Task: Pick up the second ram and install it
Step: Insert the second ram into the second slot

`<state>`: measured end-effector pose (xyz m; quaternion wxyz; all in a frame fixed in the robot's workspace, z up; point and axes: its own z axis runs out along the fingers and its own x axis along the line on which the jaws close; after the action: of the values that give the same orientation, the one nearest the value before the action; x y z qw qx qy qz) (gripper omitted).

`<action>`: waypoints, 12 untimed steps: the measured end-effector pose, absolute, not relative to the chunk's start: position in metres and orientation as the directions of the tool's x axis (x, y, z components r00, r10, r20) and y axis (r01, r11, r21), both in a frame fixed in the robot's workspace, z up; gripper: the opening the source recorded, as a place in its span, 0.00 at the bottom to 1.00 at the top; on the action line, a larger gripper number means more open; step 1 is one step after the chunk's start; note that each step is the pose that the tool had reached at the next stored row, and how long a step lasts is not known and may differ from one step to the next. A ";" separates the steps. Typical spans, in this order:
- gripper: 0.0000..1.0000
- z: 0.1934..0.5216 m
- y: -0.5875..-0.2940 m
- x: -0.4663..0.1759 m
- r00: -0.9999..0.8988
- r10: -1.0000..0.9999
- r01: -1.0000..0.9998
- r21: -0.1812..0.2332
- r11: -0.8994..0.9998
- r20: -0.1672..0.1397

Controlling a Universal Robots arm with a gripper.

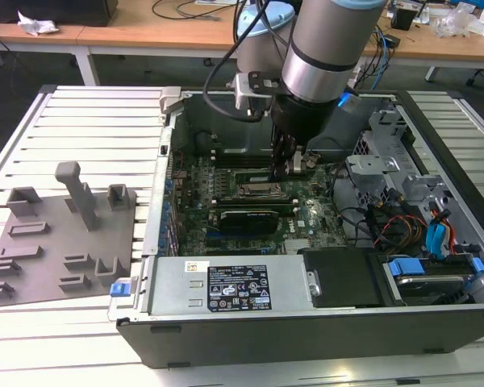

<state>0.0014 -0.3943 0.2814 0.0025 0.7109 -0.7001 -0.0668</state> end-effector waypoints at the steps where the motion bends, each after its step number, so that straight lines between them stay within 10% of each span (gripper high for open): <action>1: 0.14 0.281 -0.394 0.001 0.011 -0.996 -0.995 0.097 -0.020 -0.091; 12: 0.14 0.271 -0.394 0.001 0.011 -0.996 -0.995 0.097 -0.020 -0.091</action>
<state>0.0014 -0.3943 0.2714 0.0026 0.7109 -0.7001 -0.0667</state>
